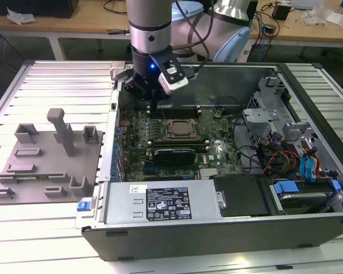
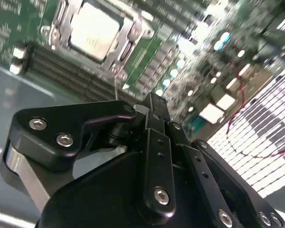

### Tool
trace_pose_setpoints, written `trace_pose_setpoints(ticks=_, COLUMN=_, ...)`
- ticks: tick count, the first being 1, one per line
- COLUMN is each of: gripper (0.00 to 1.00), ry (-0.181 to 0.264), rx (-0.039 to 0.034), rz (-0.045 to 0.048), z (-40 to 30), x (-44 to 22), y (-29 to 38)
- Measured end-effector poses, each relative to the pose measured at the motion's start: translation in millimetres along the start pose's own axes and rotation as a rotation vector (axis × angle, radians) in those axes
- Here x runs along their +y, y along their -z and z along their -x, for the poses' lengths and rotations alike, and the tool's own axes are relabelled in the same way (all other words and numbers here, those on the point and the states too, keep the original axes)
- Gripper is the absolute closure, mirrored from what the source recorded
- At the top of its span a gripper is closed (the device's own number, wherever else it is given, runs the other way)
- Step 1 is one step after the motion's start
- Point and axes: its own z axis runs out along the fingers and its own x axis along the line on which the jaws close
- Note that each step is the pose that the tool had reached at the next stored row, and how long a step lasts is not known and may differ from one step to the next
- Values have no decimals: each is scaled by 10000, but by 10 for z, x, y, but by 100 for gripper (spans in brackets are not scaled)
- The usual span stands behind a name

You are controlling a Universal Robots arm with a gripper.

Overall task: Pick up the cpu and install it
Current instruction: 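Install the first cpu locking lever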

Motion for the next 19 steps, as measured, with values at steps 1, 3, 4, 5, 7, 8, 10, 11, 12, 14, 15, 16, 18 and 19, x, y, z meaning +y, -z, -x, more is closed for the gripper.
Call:
trace_pose_setpoints(ticks=1, gripper=89, ry=-6, rx=-7, rz=175, z=-4, x=-1, y=0)
trace_pose_setpoints(ticks=3, gripper=89, ry=-19, rx=-17, rz=577, z=-13, x=-2, y=1)
trace_pose_setpoints(ticks=4, gripper=89, ry=-27, rx=-24, rz=778, z=-16, x=-3, y=1)
trace_pose_setpoints(ticks=5, gripper=89, ry=-33, rx=-30, rz=975, z=-19, x=-4, y=1)
trace_pose_setpoints(ticks=7, gripper=89, ry=-48, rx=-43, rz=1399, z=-24, x=-5, y=1)
trace_pose_setpoints(ticks=8, gripper=89, ry=-51, rx=-47, rz=1491, z=-25, x=-5, y=1)
trace_pose_setpoints(ticks=10, gripper=89, ry=-52, rx=-47, rz=1496, z=-25, x=-5, y=1)
trace_pose_setpoints(ticks=11, gripper=89, ry=-51, rx=-46, rz=1496, z=-25, x=-5, y=1)
trace_pose_setpoints(ticks=12, gripper=89, ry=-51, rx=-47, rz=1497, z=-25, x=-6, y=-4)
trace_pose_setpoints(ticks=14, gripper=89, ry=-54, rx=-50, rz=1626, z=-26, x=-9, y=-38)
trace_pose_setpoints(ticks=15, gripper=89, ry=-59, rx=-55, rz=1751, z=-26, x=-10, y=-48)
trace_pose_setpoints(ticks=16, gripper=89, ry=-61, rx=-57, rz=1794, z=-27, x=-11, y=-58)
trace_pose_setpoints(ticks=18, gripper=89, ry=-63, rx=-57, rz=1830, z=-28, x=-15, y=-83)
trace_pose_setpoints(ticks=19, gripper=89, ry=-63, rx=-58, rz=1843, z=-29, x=-16, y=-94)
